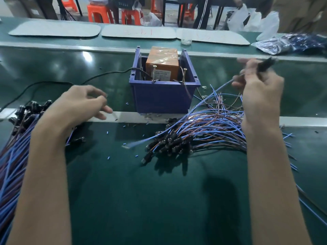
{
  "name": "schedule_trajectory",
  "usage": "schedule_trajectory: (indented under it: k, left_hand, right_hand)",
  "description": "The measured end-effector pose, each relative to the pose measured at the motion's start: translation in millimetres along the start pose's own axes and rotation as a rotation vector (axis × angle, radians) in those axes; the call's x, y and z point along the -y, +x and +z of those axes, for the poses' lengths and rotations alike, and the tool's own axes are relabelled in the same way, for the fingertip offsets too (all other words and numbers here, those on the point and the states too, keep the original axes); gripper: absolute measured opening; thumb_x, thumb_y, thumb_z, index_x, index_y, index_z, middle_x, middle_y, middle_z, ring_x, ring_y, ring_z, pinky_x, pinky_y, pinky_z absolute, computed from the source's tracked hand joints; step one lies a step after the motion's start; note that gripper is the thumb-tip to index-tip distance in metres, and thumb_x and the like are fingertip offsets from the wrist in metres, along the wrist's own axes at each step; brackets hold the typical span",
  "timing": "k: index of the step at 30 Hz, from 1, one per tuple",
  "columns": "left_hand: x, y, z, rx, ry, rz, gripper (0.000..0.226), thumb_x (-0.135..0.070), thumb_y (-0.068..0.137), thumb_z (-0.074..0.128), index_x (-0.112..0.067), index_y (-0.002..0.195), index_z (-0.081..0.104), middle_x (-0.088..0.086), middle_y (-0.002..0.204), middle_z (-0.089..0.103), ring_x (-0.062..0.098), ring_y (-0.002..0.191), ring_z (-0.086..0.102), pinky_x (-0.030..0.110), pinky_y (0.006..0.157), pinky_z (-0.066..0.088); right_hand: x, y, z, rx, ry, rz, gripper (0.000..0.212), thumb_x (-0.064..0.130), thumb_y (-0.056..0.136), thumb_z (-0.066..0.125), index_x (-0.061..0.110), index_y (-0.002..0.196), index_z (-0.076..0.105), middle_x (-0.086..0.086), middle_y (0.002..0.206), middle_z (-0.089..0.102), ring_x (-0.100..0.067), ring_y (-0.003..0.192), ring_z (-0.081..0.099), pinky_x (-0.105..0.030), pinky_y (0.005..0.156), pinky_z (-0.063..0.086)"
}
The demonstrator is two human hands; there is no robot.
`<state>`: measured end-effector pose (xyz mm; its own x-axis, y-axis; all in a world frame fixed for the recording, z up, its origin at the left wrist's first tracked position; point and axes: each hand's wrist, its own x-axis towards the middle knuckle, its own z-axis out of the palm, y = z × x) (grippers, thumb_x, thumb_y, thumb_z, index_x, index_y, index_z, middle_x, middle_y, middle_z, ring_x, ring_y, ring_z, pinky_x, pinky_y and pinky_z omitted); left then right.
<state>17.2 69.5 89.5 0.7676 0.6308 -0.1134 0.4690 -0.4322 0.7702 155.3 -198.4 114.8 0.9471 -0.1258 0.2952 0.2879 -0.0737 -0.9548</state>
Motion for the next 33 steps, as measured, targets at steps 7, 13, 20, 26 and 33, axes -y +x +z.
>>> schedule_trajectory:
  k: [7, 13, 20, 26, 33]
  left_hand:
    - [26, 13, 5, 0.097, 0.362, -0.149, 0.042, -0.029, 0.067, 0.086, -0.025, 0.100, 0.060, -0.005, 0.094, 0.071, 0.023, 0.102, 0.061, 0.036, 0.096, 0.045]
    - [44, 16, -1, 0.081, 0.418, -0.200, 0.059, -0.012, 0.063, 0.089, -0.011, 0.116, 0.062, 0.005, 0.110, 0.065, 0.025, 0.102, 0.059, 0.035, 0.097, 0.045]
    - [45, 13, -11, -0.028, 0.524, -0.098, 0.062, -0.011, 0.063, 0.088, -0.017, 0.121, 0.064, 0.013, 0.125, 0.062, 0.031, 0.118, 0.054, 0.039, 0.100, 0.044]
    - [49, 16, -9, 0.019, 0.453, -0.155, 0.035, -0.004, 0.069, 0.082, -0.018, 0.097, 0.067, 0.005, 0.102, 0.070, 0.025, 0.101, 0.062, 0.039, 0.097, 0.047]
    - [49, 17, -2, 0.098, 0.534, -0.158, 0.049, 0.003, 0.075, 0.075, -0.010, 0.120, 0.063, 0.005, 0.100, 0.058, 0.025, 0.100, 0.056, 0.030, 0.091, 0.043]
  right_hand:
    - [15, -7, -3, -0.323, -0.293, -0.537, 0.037, 0.005, 0.092, 0.040, 0.005, 0.122, 0.062, -0.028, 0.121, 0.048, -0.014, 0.110, 0.047, -0.010, 0.096, 0.036]
    - [12, -18, 6, -0.061, -0.596, -0.605, 0.038, -0.005, 0.083, 0.052, 0.007, 0.115, 0.068, -0.021, 0.118, 0.049, -0.012, 0.103, 0.043, -0.004, 0.097, 0.028]
    - [-13, -33, 24, 0.957, -1.105, -0.095, 0.026, 0.001, 0.083, 0.058, 0.013, 0.100, 0.075, -0.012, 0.098, 0.071, -0.030, 0.095, 0.063, -0.034, 0.086, 0.052]
    - [-13, -26, 19, 0.916, -0.962, -0.041, 0.038, 0.007, 0.087, 0.059, 0.022, 0.122, 0.065, 0.005, 0.101, 0.071, -0.014, 0.098, 0.061, -0.031, 0.095, 0.048]
    - [-11, -20, 9, 0.918, -0.915, -0.033, 0.035, 0.034, 0.092, 0.059, 0.027, 0.126, 0.061, 0.006, 0.105, 0.068, -0.015, 0.104, 0.059, -0.032, 0.095, 0.045]
